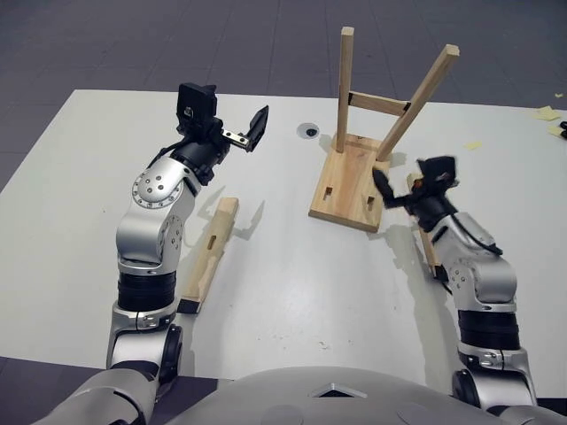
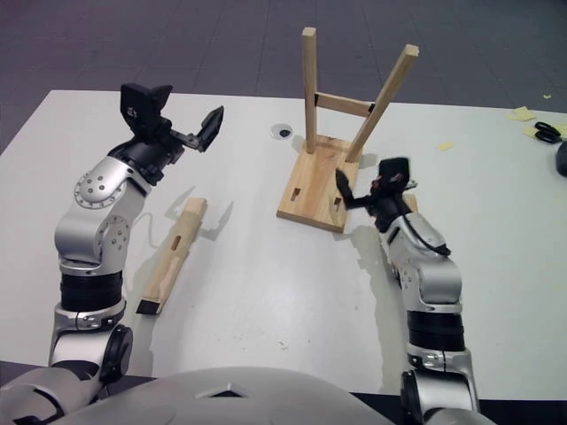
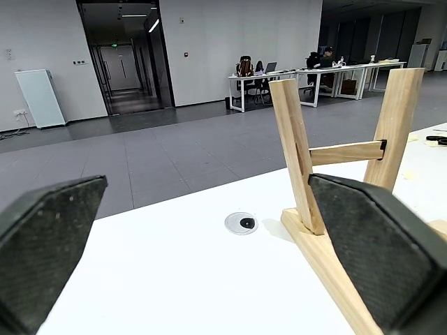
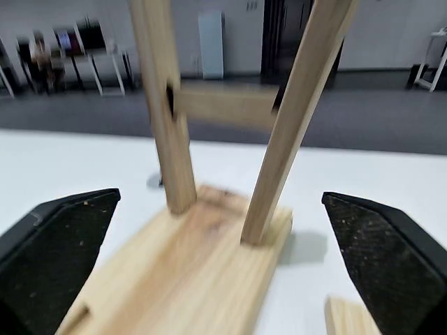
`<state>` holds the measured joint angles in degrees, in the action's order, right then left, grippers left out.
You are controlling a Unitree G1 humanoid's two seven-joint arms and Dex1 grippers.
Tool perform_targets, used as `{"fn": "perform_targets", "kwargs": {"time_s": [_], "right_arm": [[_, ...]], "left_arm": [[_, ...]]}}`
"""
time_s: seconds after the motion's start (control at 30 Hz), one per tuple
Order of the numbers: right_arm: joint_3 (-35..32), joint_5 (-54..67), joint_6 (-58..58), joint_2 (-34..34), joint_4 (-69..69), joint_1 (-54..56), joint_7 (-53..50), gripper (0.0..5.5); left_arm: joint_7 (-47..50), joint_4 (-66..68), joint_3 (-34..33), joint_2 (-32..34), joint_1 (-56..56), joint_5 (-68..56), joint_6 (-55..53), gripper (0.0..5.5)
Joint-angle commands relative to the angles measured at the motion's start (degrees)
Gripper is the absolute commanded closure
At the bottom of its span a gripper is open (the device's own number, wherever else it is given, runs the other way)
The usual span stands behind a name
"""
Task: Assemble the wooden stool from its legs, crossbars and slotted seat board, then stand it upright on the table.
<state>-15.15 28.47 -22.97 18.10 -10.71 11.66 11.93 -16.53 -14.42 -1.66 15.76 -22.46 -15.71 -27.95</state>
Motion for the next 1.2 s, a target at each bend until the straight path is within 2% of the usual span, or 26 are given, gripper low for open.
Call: {"fn": "perform_targets", "kwargs": {"time_s": [0.03,0.13,0.23,0.6,0.9,1.0,1.1,1.2], "right_arm": [[-2.87,-7.64,1.66,6.76,4.92,-1.47,-1.79,0.1],[-1.54,-15.03,0.27,12.45,10.51,-5.59,-1.46,0.1],[-0.5,-17.43,-2.0,14.47,11.89,-9.05,0.62,0.1],[2.83,-19.64,-10.57,16.21,13.48,-11.89,4.93,0.1],[-1.05,-12.31,-27.23,16.34,12.71,-8.9,7.47,0.1],[-1.07,-11.39,-27.36,17.96,12.0,-7.62,9.88,0.1],[2.48,-14.08,-22.21,21.48,11.73,-7.03,13.69,0.1],[3.31,-14.2,-20.4,22.58,10.46,-6.4,16.11,0.1]], "left_arm": [[0.72,-0.6,-0.5,-0.43,0.62,0.3,-0.02,0.14],[1.05,-1.67,-0.27,-0.71,1.1,0.28,-0.39,0.14],[1.38,-2.59,0.02,-0.96,1.67,0.32,-0.87,0.14],[3.28,-5.23,0.36,-1.98,3.91,0.84,-1.84,0.14],[5.43,-7.87,1.62,-3.63,7.59,1.73,-1.88,0.14],[5.88,-8.26,1.83,-4.18,8.26,1.86,-1.69,0.14],[6.64,-8.27,2.03,-4.76,8.6,2.22,-1.32,0.14],[6.96,-8.48,2.21,-5.6,8.8,2.24,-1.05,0.14]]}}
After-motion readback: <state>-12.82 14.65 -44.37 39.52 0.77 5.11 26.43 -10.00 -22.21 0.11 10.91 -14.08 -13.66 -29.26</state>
